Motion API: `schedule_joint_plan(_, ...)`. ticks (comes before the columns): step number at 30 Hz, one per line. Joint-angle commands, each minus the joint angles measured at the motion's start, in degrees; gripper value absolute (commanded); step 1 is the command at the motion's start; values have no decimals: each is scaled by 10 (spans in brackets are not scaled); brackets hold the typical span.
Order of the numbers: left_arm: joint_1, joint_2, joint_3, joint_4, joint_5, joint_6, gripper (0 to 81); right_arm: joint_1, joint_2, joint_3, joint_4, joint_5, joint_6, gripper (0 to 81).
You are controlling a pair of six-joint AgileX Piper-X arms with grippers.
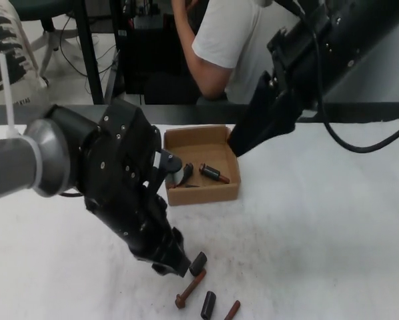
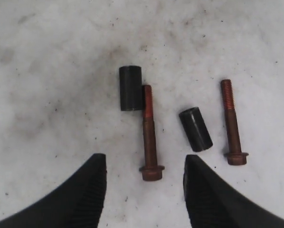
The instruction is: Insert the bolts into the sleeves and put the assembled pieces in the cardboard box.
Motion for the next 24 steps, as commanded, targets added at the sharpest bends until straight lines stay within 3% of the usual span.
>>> schedule_joint_plan(1, -22, -4, -3, -68, -1, 5, 469, 20, -5, 0, -21, -5, 16, 8)
schedule_joint_plan(13, -48, 75, -9, -31, -64, 31, 469, 40, -5, 0, -19, 7, 17, 8)
schedule_joint_plan(24, -48, 83, -23, -38, -63, 31, 469, 42, -5, 0, -12, 4, 17, 8)
